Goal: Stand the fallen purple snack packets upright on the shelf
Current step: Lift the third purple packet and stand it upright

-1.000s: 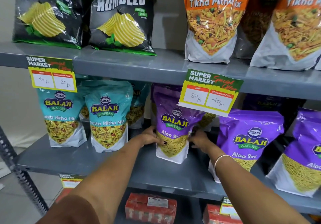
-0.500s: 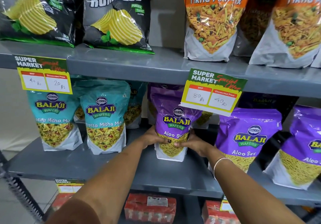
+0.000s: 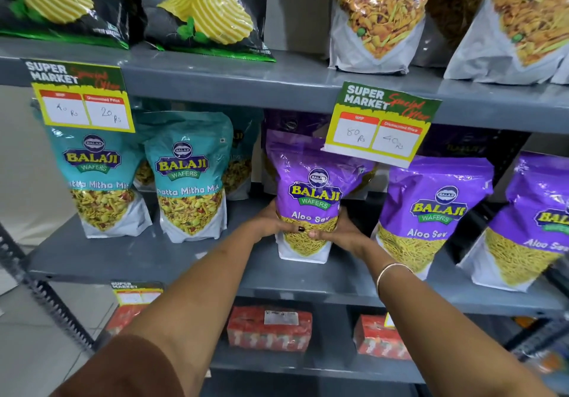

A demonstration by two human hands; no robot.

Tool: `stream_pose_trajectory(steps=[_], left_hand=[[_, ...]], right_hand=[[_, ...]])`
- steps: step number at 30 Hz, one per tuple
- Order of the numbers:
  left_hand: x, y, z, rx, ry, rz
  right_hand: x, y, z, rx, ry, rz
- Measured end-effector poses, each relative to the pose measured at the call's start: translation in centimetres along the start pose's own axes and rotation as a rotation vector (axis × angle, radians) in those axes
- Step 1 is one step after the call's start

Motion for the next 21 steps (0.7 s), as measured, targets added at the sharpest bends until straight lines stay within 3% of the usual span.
stream_pose_trajectory(steps=[8, 15, 21], left_hand=[[-0.3, 4.1, -1.6, -0.047, -0.043, 0.045], [2.2, 5.0, -3.2, -0.083, -0.166, 0.149], [3.9, 4.1, -2.7, -0.122, -0.19, 0.155]], right_hand=[[-0.6, 2.5, 0.3, 0.066, 0.022, 0.002], [-4.4, 2.2, 1.8, 0.055, 0.196, -0.164], [-5.5, 1.3, 0.2, 0.005, 0.103, -0.135]])
Point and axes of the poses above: each hand's wrist, its own y-axis away from the middle knuckle, its own z-axis out of the back of the hand, x = y × z, the point moved 6 cm from there along -y, towards the middle knuckle, and after that the axes turned 12 degrees about -y, right-handed, at the moved point
